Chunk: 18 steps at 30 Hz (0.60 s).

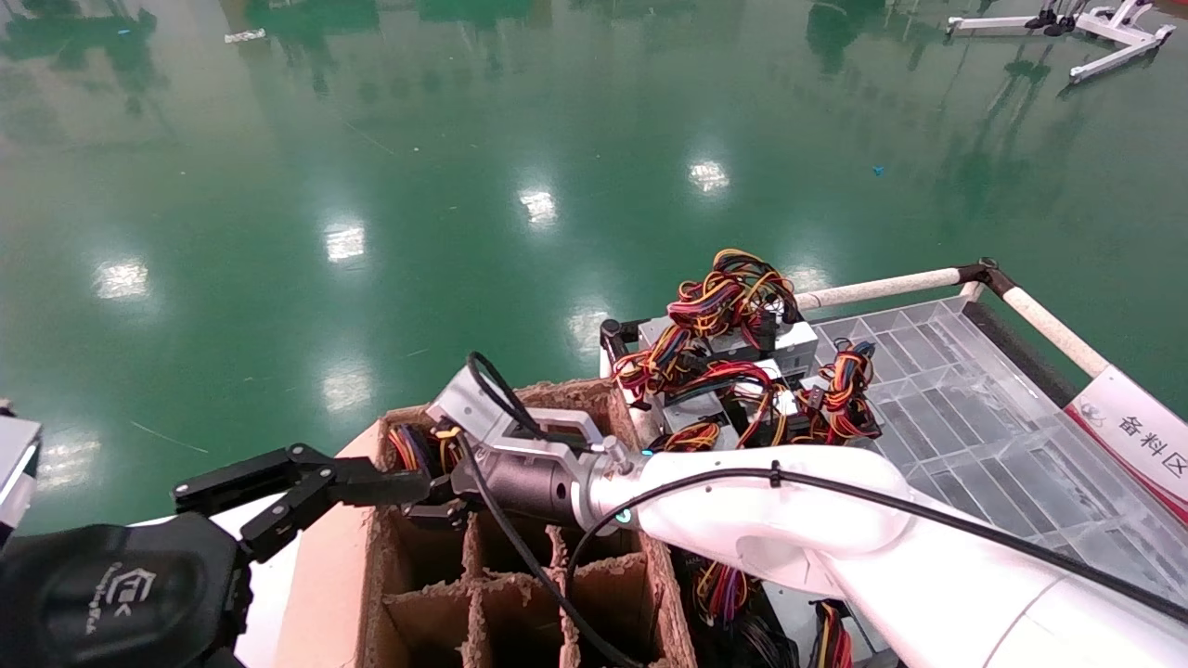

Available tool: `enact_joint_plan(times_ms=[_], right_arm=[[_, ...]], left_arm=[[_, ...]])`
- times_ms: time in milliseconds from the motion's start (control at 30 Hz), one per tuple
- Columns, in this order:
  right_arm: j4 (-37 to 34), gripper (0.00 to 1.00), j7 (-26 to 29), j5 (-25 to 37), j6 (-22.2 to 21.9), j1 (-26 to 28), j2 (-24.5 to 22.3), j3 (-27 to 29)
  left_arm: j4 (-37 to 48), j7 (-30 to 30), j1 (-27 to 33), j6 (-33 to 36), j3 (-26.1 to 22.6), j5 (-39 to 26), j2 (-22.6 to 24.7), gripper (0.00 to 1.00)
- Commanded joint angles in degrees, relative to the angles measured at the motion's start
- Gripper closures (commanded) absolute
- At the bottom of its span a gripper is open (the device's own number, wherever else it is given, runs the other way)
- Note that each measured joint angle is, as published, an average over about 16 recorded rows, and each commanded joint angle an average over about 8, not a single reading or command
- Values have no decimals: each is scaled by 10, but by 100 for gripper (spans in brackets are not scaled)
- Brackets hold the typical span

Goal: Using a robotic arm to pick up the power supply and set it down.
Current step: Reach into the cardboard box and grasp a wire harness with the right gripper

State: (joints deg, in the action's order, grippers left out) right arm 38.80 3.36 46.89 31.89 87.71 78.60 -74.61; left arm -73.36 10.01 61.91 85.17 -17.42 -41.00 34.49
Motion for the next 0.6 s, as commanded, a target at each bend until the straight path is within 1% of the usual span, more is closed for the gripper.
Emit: enact_joint_plan(times_ms=[33, 600], right_arm=[[2, 100, 0, -6, -9, 0, 0, -9], [5, 100, 6, -50, -28, 1, -1, -57]], left_arm=[[0, 0, 0, 0, 0, 0, 0, 0], [0, 0, 0, 0, -1, 0, 0, 0]])
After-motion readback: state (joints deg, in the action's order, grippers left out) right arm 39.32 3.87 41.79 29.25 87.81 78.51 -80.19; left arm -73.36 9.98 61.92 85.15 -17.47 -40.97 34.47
